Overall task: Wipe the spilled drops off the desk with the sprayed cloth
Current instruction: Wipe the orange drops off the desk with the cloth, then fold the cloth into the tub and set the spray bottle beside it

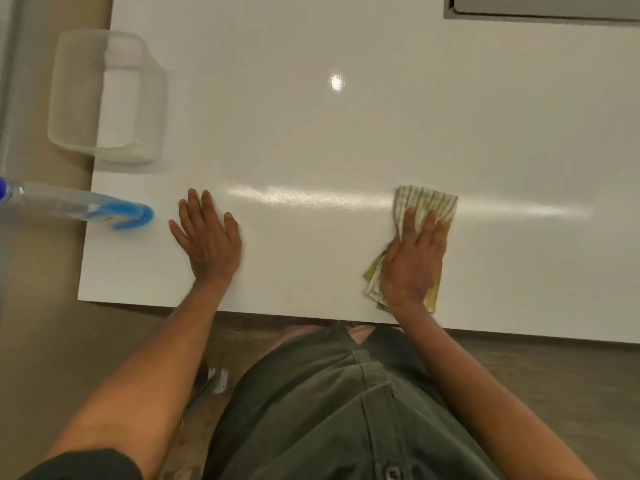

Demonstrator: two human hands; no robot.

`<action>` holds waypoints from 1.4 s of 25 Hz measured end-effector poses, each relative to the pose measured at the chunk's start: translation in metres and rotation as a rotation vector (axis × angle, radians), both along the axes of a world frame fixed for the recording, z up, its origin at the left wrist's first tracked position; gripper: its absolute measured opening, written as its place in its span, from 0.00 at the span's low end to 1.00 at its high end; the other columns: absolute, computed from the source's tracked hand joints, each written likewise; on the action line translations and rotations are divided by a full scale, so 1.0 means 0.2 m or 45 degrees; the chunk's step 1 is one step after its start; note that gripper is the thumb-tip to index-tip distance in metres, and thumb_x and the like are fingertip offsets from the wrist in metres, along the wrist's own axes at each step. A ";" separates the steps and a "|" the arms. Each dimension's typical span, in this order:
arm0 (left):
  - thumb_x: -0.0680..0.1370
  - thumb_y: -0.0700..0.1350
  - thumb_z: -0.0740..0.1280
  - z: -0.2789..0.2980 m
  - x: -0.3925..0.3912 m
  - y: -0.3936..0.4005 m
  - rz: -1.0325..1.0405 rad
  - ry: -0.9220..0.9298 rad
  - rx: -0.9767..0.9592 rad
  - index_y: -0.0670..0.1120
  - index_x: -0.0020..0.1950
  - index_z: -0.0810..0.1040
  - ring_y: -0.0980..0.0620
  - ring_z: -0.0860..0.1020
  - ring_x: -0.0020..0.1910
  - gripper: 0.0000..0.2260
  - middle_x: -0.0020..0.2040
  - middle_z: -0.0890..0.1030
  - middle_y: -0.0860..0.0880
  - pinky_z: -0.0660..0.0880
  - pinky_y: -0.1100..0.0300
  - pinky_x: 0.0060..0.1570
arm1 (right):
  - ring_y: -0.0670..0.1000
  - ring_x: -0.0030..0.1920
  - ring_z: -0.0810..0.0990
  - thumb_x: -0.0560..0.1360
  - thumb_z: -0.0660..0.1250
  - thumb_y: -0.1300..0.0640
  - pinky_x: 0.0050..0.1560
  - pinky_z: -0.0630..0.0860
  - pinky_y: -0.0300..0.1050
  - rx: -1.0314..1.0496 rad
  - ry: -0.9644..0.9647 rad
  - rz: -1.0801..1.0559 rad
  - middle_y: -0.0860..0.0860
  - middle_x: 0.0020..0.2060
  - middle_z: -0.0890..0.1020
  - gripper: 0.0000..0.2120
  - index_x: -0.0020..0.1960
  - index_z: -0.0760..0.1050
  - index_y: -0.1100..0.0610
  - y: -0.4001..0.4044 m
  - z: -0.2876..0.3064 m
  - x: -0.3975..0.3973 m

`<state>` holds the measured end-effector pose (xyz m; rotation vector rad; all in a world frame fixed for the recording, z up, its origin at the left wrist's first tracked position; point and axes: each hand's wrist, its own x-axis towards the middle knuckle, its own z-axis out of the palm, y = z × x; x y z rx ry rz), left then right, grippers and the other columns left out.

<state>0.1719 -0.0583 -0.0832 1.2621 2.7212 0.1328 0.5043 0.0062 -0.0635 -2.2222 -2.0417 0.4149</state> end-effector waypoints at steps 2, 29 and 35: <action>0.85 0.54 0.48 0.01 0.00 0.00 -0.013 -0.037 0.005 0.44 0.83 0.58 0.39 0.56 0.84 0.28 0.85 0.58 0.41 0.50 0.34 0.81 | 0.64 0.85 0.54 0.86 0.55 0.54 0.84 0.57 0.62 0.031 0.102 0.313 0.58 0.85 0.58 0.27 0.85 0.59 0.52 0.04 -0.01 -0.20; 0.84 0.48 0.68 0.87 1.04 0.35 0.224 -1.801 0.595 0.52 0.63 0.82 0.45 0.86 0.55 0.09 0.56 0.88 0.47 0.84 0.49 0.45 | 0.57 0.61 0.84 0.85 0.63 0.48 0.64 0.82 0.58 -0.913 2.027 -0.048 0.54 0.61 0.85 0.17 0.69 0.80 0.54 0.47 0.76 0.27; 0.83 0.46 0.70 0.95 0.98 0.30 0.213 -1.697 0.635 0.49 0.63 0.79 0.45 0.87 0.55 0.10 0.55 0.88 0.46 0.84 0.43 0.57 | 0.47 0.64 0.84 0.82 0.65 0.58 0.51 0.85 0.48 -0.783 1.619 0.505 0.43 0.65 0.84 0.25 0.76 0.69 0.40 0.50 0.82 0.30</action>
